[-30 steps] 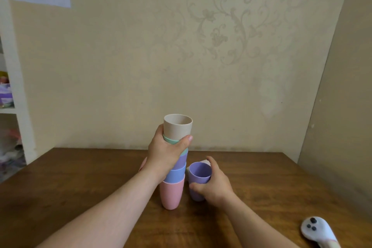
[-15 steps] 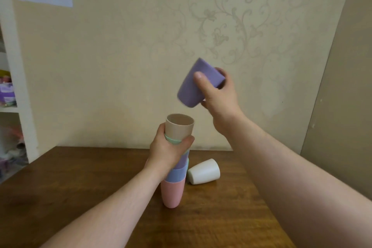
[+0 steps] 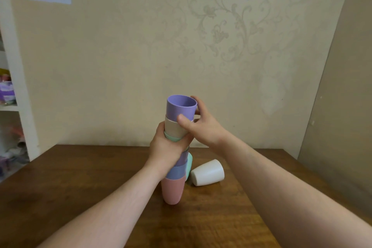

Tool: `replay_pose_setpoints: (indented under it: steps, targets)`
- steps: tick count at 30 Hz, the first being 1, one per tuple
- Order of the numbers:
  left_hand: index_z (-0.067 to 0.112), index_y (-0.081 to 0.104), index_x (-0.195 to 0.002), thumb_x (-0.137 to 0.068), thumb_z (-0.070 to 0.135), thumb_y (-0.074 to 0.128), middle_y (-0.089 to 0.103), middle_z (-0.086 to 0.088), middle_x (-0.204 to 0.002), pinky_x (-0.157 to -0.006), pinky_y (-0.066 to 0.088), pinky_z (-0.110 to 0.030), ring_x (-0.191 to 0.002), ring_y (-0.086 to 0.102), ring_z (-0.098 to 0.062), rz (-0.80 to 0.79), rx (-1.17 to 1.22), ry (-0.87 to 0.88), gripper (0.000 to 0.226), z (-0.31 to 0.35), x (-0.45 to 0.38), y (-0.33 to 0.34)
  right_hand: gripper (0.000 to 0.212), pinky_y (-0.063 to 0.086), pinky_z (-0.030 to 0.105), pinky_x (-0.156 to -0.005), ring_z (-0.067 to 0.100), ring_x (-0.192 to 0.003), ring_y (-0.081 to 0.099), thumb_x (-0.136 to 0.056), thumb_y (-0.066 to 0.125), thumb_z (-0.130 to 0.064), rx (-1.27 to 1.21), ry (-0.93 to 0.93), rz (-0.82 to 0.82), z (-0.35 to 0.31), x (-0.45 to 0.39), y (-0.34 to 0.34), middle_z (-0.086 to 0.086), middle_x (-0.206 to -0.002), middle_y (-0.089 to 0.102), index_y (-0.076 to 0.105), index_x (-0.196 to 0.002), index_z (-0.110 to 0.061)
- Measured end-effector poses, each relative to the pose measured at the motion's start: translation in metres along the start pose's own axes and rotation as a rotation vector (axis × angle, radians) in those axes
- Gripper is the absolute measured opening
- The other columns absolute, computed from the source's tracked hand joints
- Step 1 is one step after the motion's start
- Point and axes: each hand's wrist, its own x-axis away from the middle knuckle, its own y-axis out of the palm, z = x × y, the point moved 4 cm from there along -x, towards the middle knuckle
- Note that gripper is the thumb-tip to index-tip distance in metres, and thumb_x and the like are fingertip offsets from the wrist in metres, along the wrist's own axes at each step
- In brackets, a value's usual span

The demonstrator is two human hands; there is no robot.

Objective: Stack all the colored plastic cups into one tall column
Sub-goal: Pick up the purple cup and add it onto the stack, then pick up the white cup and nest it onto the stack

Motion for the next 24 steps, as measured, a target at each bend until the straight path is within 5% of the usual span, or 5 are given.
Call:
replay_pose_setpoints:
  steps: [4,10,15,21,24]
  targets:
    - [0.036,0.063,-0.114,-0.08,0.03,0.094,0.08,0.012,-0.097,-0.076,0.062,-0.034,-0.085,0.078,-0.008,-0.027,0.043,0.026,0.046,-0.004,0.001,-0.002,0.07,0.038,0.036,-0.113,0.016,-0.141,0.046,-0.098,0.06,-0.055,0.082,0.134,0.079,0.053,0.011,-0.024,-0.005,-0.152,0.049,0.042,-0.159,-0.027]
    - [0.034,0.064,-0.113,-0.077,0.032,0.094,0.081,0.008,-0.101,-0.079,0.064,-0.037,-0.09,0.079,-0.016,-0.032,0.053,0.041,0.047,-0.009,-0.002,-0.003,0.089,0.026,0.062,-0.123,0.036,-0.155,0.018,-0.087,0.062,-0.018,0.994,0.352,-0.286,0.173,0.061,-0.016,-0.01,-0.172,0.012,0.02,-0.161,-0.043]
    - [0.037,0.065,-0.112,-0.072,0.04,0.094,0.081,0.011,-0.099,-0.081,0.066,-0.038,-0.09,0.079,-0.013,-0.024,0.032,0.038,0.049,-0.01,-0.003,-0.003,0.084,0.039,0.06,-0.117,0.033,-0.14,0.039,-0.086,0.068,-0.016,1.004,0.387,-0.237,0.174,0.062,-0.024,-0.005,-0.153,0.032,0.03,-0.154,-0.049]
    - [0.036,0.063,-0.11,-0.081,0.03,0.094,0.08,0.011,-0.1,-0.08,0.064,-0.037,-0.088,0.078,-0.01,-0.031,0.031,0.049,0.042,-0.008,-0.001,-0.002,0.109,0.055,0.044,-0.107,0.03,-0.133,0.055,-0.078,0.085,-0.026,0.843,0.543,-0.186,0.169,0.058,-0.047,0.006,-0.158,0.038,0.018,-0.163,-0.038]
    - [0.037,0.064,-0.114,-0.073,0.042,0.094,0.081,0.009,-0.104,-0.087,0.067,-0.045,-0.095,0.079,-0.017,-0.038,0.034,0.045,0.051,-0.007,-0.001,-0.002,0.09,0.058,0.047,-0.103,0.029,-0.121,0.059,-0.073,0.088,-0.035,0.839,0.538,-0.082,0.166,0.049,-0.054,0.006,-0.139,0.051,0.034,-0.145,-0.03]
